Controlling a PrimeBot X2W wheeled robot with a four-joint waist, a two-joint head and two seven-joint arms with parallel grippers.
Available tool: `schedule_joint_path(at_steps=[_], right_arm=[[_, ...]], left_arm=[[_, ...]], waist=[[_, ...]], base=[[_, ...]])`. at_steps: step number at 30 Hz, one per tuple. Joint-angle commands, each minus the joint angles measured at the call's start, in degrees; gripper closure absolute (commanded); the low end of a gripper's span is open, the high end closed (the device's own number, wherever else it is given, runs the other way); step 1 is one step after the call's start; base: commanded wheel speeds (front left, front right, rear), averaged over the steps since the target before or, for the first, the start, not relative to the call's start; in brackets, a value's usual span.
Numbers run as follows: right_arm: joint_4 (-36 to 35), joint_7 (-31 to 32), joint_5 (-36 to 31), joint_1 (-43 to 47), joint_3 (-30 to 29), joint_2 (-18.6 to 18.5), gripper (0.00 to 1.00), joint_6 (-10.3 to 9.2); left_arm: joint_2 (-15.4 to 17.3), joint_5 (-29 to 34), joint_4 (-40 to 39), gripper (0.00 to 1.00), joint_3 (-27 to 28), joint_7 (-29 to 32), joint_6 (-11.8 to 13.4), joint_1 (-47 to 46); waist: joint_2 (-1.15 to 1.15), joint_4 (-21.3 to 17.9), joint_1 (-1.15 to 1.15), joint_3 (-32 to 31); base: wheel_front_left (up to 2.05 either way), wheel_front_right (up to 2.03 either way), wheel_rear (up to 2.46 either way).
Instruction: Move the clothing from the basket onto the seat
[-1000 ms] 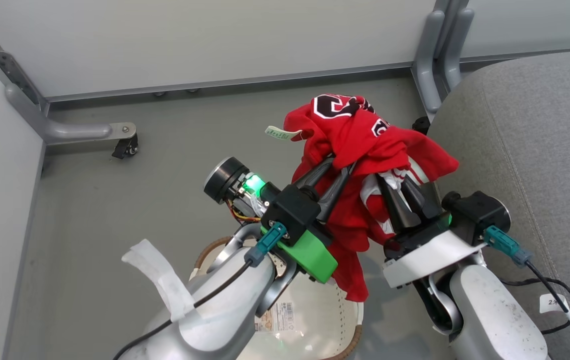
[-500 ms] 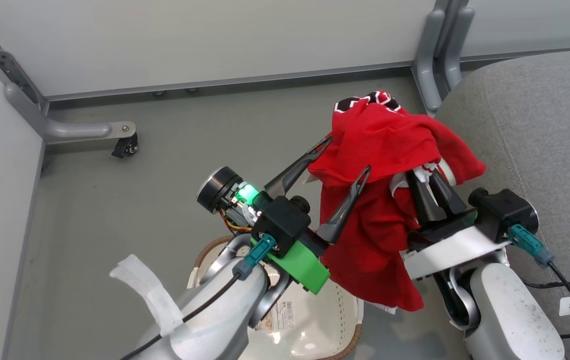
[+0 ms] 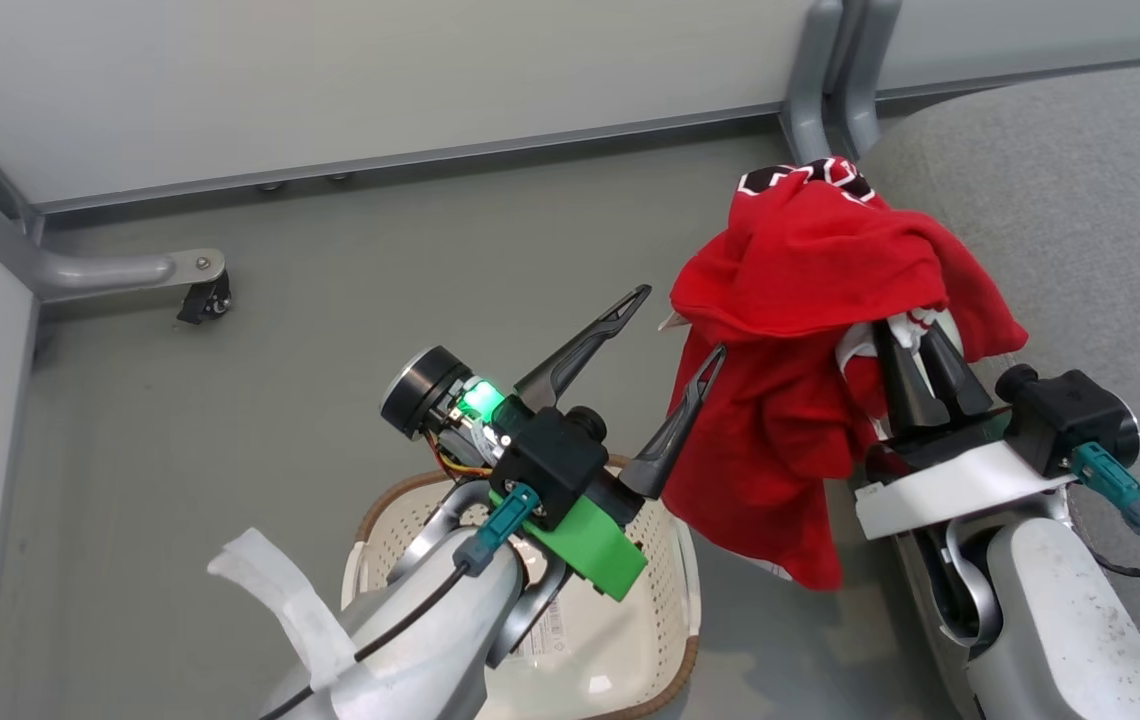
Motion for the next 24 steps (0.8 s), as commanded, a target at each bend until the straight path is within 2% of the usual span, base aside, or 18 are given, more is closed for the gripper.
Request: schedule_joint_path(at_steps=[1, 14, 24], right_arm=[[-0.5, -0.1, -0.5, 0.0, -0.6, -0.2, 1.0, -0.06], [-2.3, -0.1, -0.3, 2.5, -4.7, -0.2, 1.0, -0.06], [-3.2, -0.1, 0.8, 4.9, -7.6, -0.2, 1.0, -0.06]], left_arm=[[0.4, 0.2, 0.0, 0.0, 0.3, 0.0, -0.2, 0.4], [0.5, 1.5, 0.1, 0.0, 0.5, 0.0, -1.4, -1.2], [0.8, 2.3, 0.5, 0.0, 0.7, 0.0, -1.7, -1.7]], waist=[[0.61, -2.5, 0.0, 1.3], [0.61, -11.4, 0.0, 4.2], [0.61, -15.6, 0.0, 6.0]], base=[[0.0, 0.0, 0.0], [0.0, 0.0, 0.0], [0.0, 0.0, 0.0]])
